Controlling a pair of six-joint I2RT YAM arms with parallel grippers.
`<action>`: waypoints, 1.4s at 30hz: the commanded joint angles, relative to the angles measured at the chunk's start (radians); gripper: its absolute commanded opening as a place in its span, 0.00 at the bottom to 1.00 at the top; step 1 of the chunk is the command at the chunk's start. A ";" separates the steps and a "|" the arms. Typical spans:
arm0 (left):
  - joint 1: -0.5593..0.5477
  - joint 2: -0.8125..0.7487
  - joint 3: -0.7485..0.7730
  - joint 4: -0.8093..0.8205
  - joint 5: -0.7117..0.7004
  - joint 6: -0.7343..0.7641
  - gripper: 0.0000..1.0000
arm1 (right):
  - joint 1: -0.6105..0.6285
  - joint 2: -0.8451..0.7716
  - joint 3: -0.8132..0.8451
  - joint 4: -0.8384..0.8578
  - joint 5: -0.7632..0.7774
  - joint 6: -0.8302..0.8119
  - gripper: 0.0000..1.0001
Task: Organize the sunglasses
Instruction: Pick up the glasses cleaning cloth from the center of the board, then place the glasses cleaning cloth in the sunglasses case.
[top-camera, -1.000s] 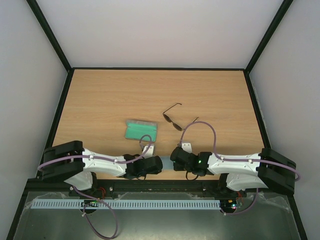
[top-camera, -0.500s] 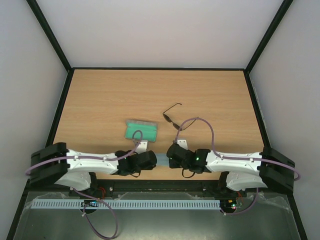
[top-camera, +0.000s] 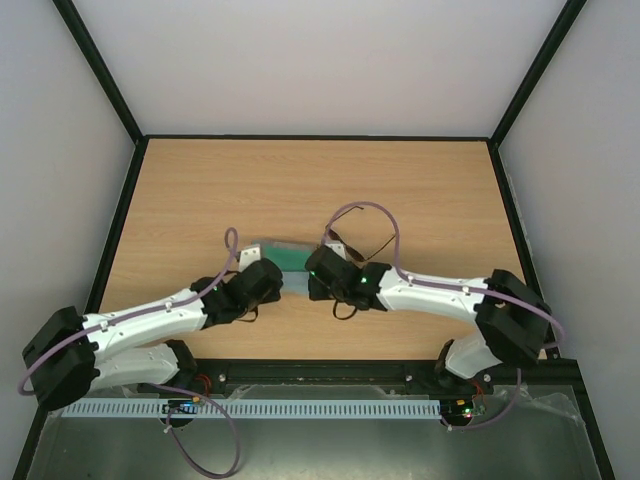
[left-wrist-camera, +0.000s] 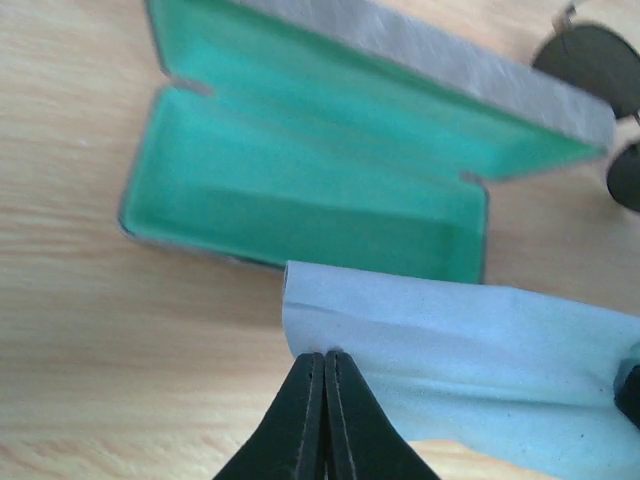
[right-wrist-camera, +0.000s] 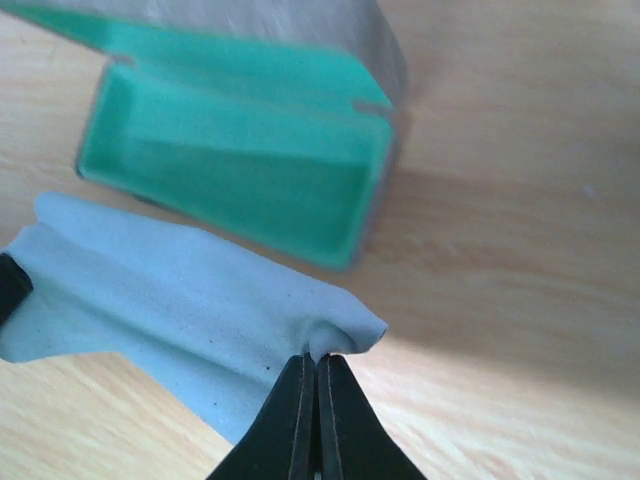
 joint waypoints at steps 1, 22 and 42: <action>0.121 -0.013 0.049 -0.032 -0.005 0.111 0.02 | -0.051 0.102 0.110 -0.013 -0.022 -0.077 0.01; 0.306 0.217 0.061 0.160 0.051 0.227 0.02 | -0.115 0.428 0.287 0.032 0.020 -0.115 0.01; 0.321 0.356 0.054 0.208 0.044 0.240 0.02 | -0.133 0.452 0.279 0.053 0.007 -0.118 0.01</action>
